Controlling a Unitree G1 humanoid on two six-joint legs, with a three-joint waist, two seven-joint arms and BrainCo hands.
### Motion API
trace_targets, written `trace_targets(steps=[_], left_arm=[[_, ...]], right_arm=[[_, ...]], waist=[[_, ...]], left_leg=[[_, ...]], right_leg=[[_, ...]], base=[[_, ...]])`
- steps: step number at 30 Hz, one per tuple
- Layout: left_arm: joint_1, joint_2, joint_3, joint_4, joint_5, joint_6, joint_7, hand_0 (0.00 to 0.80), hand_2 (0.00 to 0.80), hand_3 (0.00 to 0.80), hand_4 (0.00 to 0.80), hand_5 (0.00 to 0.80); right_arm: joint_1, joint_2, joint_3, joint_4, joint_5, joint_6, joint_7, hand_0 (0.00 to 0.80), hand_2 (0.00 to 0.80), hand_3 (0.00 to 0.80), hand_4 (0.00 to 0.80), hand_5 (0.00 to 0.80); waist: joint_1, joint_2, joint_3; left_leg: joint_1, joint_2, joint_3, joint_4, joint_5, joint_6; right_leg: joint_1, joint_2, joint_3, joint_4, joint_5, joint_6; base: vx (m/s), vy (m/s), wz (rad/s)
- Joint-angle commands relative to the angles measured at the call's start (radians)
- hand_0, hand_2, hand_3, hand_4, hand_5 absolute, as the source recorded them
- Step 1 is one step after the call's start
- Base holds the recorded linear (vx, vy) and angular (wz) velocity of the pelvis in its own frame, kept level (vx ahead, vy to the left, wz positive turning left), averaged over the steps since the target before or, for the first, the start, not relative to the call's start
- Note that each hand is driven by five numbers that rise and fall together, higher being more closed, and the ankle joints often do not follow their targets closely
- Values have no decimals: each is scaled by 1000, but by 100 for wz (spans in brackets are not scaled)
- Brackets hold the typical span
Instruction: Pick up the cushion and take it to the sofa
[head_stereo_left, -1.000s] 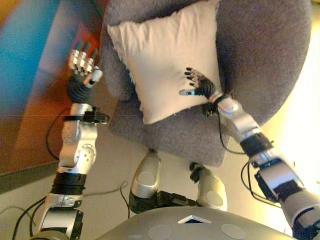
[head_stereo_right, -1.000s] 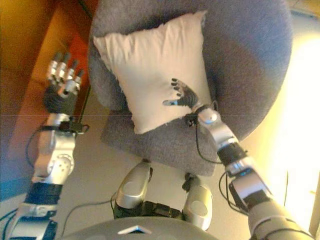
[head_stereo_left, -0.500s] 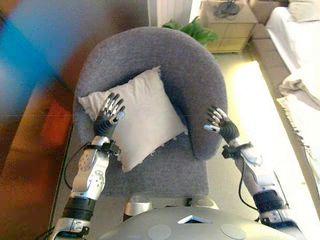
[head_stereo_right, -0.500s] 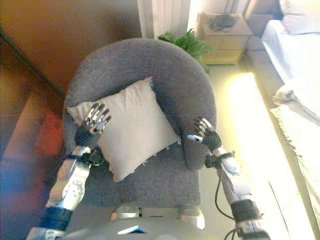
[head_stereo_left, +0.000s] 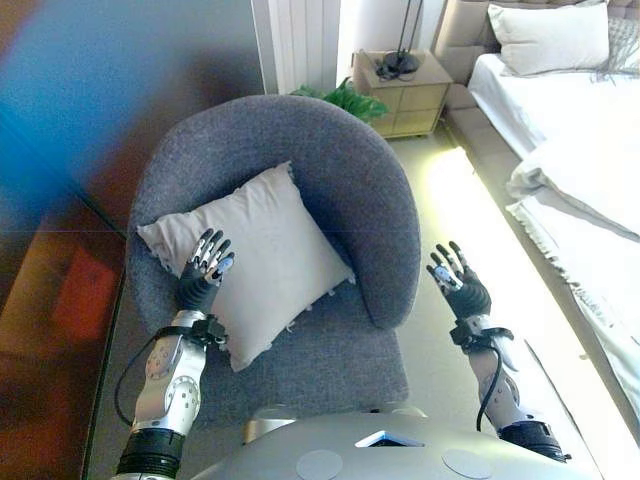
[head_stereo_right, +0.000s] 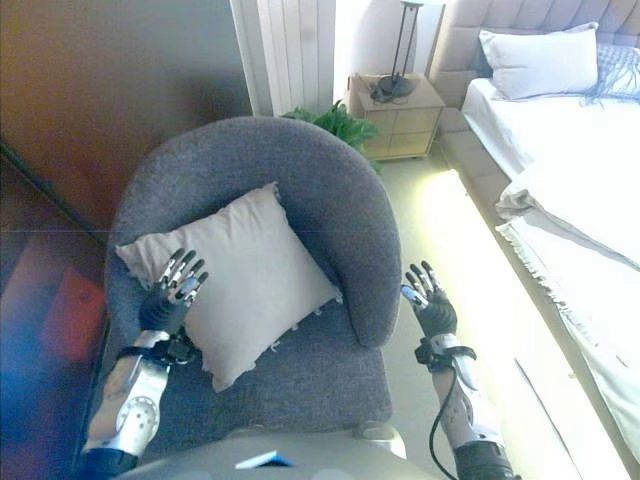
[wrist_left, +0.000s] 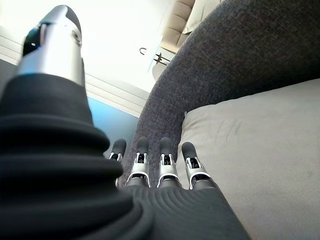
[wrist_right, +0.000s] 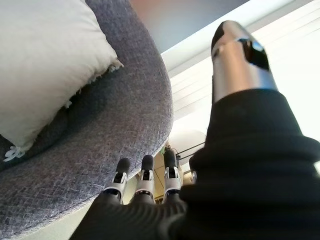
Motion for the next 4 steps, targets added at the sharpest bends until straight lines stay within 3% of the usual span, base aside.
trace_targets(steps=[1, 4], left_arm=[[-55, 16, 4, -18, 0, -57, -2, 0, 0, 0, 0, 0], [-63, 19, 5, -21, -13, -47, 7, 0, 0, 0, 0, 0]], right_arm=[[-74, 2, 11, -20, 32, -79, -10, 0, 0, 0, 0, 0], [-79, 6, 25, -14, 36, -86, -20, 0, 0, 0, 0, 0]], waist=[[8, 1, 31], [9, 3, 28]], left_leg=[[-1, -67, 7, 23, -51, 69], [-4, -68, 4, 22, -51, 70]], right_leg=[[35, 27, -29, 19, -31, 4], [33, 27, -28, 19, -32, 4]], base=[[0, 0, 0], [0, 0, 0]])
